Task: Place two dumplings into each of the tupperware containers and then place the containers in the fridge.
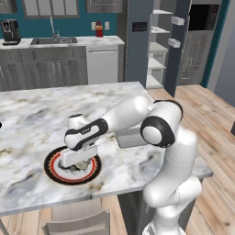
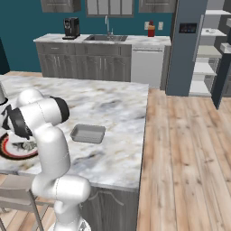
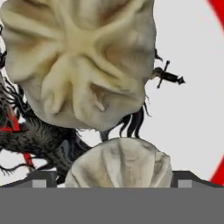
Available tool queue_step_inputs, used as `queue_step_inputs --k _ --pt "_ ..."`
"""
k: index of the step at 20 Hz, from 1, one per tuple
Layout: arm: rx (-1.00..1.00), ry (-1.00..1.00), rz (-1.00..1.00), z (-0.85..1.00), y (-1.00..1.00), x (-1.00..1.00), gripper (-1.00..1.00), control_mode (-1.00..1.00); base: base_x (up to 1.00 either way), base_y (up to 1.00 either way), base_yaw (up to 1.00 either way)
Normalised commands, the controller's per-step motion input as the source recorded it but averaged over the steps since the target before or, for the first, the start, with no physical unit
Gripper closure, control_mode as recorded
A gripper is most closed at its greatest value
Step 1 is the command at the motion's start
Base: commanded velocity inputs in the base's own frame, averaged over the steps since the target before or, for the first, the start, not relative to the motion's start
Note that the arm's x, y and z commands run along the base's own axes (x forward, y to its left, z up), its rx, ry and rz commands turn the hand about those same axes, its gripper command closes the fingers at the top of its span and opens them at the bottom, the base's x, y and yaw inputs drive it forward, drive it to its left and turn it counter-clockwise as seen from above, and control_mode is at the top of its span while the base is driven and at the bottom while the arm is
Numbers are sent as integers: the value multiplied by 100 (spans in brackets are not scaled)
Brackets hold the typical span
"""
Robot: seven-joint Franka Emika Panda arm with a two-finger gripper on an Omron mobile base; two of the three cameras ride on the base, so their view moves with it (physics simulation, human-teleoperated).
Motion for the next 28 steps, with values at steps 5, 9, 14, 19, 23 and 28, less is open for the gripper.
queue_step_inputs --k 5,9,14,19,23,28 --pt "0 0 0 -15 0 0 -100 -100 0 0 0" --pt "0 0 0 -10 2 0 100 -100 0 0 0" --pt "0 0 0 0 0 2 100 -100 0 0 0" --pt "0 0 1 60 -32 2 100 -100 0 0 0" --pt "0 0 -1 68 -71 0 100 -100 0 0 0" --pt "1 2 -8 33 -100 3 100 -100 0 0 0"
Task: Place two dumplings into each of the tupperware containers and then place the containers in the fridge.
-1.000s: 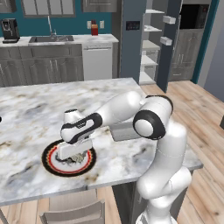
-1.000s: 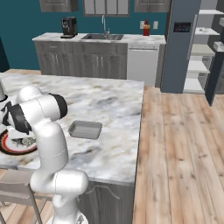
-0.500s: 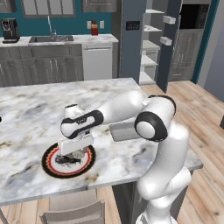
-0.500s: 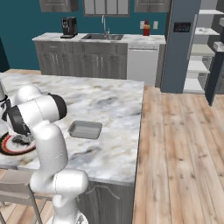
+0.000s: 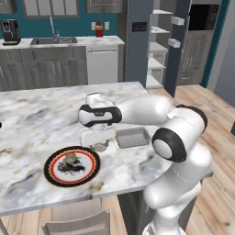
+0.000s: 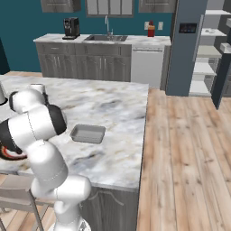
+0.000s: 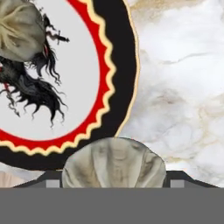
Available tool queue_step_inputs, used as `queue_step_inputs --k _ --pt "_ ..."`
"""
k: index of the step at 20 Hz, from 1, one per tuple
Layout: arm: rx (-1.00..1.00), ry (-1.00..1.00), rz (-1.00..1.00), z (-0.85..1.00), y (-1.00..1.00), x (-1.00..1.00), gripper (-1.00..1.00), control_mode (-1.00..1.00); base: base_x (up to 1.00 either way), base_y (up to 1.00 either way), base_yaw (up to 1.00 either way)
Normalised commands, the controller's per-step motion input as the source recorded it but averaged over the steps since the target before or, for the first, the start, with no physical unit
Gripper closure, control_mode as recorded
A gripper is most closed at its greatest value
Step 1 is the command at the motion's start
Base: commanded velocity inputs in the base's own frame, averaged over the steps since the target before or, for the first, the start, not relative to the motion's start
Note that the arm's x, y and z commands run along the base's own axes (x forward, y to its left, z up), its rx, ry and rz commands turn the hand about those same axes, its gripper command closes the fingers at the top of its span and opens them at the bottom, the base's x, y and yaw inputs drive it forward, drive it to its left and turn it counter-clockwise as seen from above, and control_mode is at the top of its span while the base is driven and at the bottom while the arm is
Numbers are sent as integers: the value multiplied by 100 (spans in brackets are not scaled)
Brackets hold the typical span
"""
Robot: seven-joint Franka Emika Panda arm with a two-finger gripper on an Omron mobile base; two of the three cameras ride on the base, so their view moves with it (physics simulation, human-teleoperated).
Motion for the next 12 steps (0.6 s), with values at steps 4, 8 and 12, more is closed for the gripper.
queue_step_inputs --k 4,8,12 --pt "3 2 -10 25 -100 14 100 -100 0 0 0" --pt "3 1 -11 18 -96 32 100 -100 0 0 0" --pt "2 0 -7 3 -77 54 100 -100 0 0 0"
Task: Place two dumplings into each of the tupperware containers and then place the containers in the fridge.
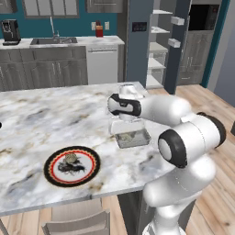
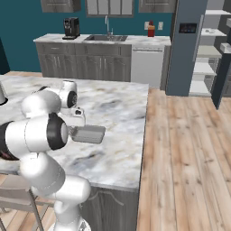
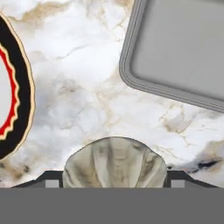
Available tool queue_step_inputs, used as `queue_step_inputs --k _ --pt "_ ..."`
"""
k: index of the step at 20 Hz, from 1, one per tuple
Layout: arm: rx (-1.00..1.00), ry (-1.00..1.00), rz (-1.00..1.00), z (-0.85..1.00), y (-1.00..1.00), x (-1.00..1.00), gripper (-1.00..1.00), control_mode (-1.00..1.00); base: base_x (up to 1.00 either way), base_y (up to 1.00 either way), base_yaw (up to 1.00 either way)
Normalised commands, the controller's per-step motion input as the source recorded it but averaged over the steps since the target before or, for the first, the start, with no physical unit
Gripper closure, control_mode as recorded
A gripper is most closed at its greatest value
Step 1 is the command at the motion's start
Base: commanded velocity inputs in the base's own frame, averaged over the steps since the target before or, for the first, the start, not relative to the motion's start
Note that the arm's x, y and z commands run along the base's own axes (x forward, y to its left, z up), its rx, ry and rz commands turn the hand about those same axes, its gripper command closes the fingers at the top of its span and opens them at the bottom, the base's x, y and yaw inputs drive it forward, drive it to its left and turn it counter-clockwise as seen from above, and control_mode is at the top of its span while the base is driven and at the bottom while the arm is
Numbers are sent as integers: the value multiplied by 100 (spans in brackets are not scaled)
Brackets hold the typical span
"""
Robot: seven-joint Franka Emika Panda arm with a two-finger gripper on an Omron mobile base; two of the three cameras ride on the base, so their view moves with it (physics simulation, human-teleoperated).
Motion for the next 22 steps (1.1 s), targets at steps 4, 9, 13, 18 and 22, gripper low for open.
queue_step_inputs --k 4,9,13,18,22 --pt "1 0 -1 0 -54 76 100 -100 0 0 0" --pt "0 0 0 -3 -27 73 100 -100 0 0 0" --pt "0 -2 0 -46 0 28 100 -100 0 0 0" --pt "0 -3 0 -51 0 10 100 -100 0 0 0" --pt "0 0 0 -36 5 5 100 -100 0 0 0"
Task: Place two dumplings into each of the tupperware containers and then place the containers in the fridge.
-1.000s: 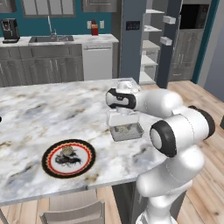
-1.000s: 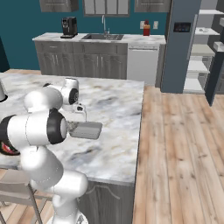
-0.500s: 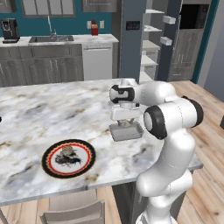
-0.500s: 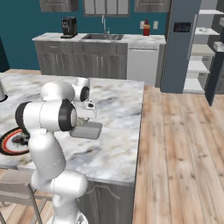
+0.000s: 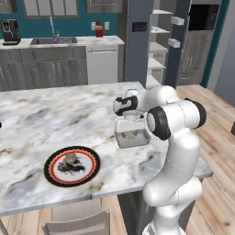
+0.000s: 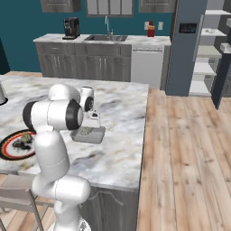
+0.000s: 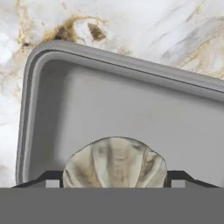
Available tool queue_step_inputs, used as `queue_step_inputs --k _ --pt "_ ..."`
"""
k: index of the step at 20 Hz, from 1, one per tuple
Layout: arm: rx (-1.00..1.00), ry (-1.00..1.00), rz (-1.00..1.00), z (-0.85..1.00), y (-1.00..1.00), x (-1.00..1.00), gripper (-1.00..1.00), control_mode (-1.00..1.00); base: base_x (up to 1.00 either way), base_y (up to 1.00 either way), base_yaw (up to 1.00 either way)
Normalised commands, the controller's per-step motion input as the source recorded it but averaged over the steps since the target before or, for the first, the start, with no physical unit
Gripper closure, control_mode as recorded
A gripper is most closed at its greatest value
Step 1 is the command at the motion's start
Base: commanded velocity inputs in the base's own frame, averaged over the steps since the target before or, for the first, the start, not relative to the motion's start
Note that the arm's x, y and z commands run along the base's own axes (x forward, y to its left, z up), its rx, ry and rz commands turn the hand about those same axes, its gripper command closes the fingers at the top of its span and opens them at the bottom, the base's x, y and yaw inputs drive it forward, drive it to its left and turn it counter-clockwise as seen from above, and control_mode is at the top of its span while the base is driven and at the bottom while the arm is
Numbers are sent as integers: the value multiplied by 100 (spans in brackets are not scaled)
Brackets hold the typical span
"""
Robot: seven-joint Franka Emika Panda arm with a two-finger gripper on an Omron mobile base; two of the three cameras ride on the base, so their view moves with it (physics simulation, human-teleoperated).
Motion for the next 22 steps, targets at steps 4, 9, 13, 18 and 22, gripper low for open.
queue_step_inputs --k 4,9,13,18,22 --pt "0 0 0 -26 15 0 100 -100 0 0 0" --pt "0 -5 0 -23 14 6 100 -100 0 0 0" --pt "0 -8 0 -3 12 1 -100 -100 0 0 0" --pt "0 -5 0 0 1 0 -100 -100 0 0 0" --pt "0 -1 -1 15 0 -1 -100 -100 0 0 0"
